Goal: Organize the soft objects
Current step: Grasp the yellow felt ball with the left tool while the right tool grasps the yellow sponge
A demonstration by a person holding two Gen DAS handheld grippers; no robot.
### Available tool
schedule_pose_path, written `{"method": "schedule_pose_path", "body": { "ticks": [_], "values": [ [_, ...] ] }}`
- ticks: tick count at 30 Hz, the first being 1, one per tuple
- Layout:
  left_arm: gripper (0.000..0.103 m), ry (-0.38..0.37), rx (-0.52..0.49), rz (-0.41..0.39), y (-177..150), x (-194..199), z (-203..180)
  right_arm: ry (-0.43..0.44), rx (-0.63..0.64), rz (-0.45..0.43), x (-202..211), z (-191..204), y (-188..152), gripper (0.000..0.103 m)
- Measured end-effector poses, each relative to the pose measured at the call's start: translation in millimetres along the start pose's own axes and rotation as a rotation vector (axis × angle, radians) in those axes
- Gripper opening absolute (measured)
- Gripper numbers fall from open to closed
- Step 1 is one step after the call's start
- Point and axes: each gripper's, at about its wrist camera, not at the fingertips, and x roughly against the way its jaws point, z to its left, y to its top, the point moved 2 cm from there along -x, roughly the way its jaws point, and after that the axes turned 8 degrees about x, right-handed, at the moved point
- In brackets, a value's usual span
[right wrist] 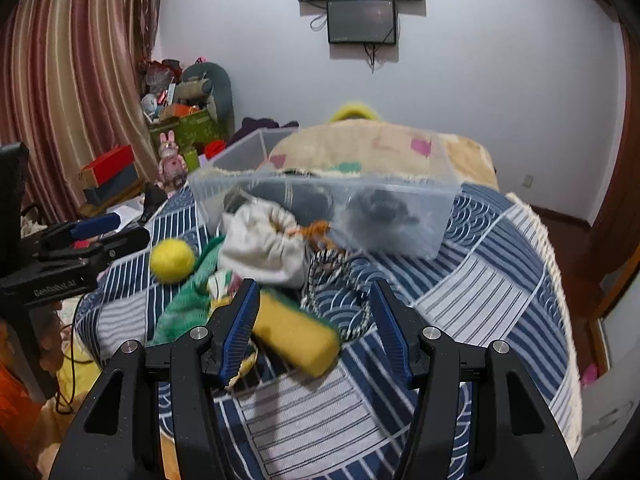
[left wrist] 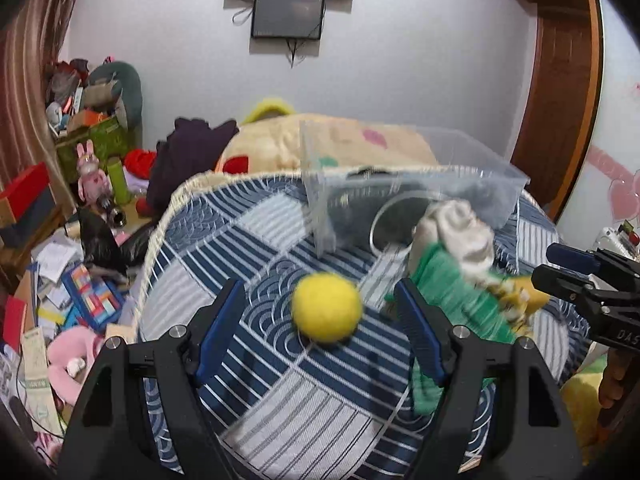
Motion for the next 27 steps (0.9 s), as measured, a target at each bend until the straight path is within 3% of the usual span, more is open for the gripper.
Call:
{"method": "schedule_pose_path", "body": {
  "ticks": [9, 12, 13, 15, 17, 27],
  "values": [
    [0.076, 0.026, -0.009, 0.031, -12.4, -23.9, -3.1, 0.043, -0.024, 0.066, -16.1, 2.1, -19.0, 0.054],
    [0.067, 0.016, 0.000, 0.046, -12.2, -30.0, -3.7, 0.052, -0.017, 0.072, -18.3, 4.2, -20.3, 0.053],
    [0.064, 0.006, -0.001, 0.059, -12.1, -32.2, -3.7, 0.049, -0.011, 0.070, -18.3, 4.9, -20.0, 0.046],
    [0.058, -0.006, -0.007, 0.069, -13.7, -35.1, -4.5, 0.037, 0.008, 0.060, -15.5, 7.5, -20.4, 0.044],
    [0.046, -0.001, -0.014, 0.072, -15.3, -36.6, -5.6, 0.038, 0.015, 0.044, -10.8, 7.5, -18.5, 0.041],
    [0.043, -0.018, 0.012, 0.024, -6.4, -15.9, 0.2, -0.028, 0.012, -0.028, 11.9, 1.9, -11.4, 0.039]
  ]
}}
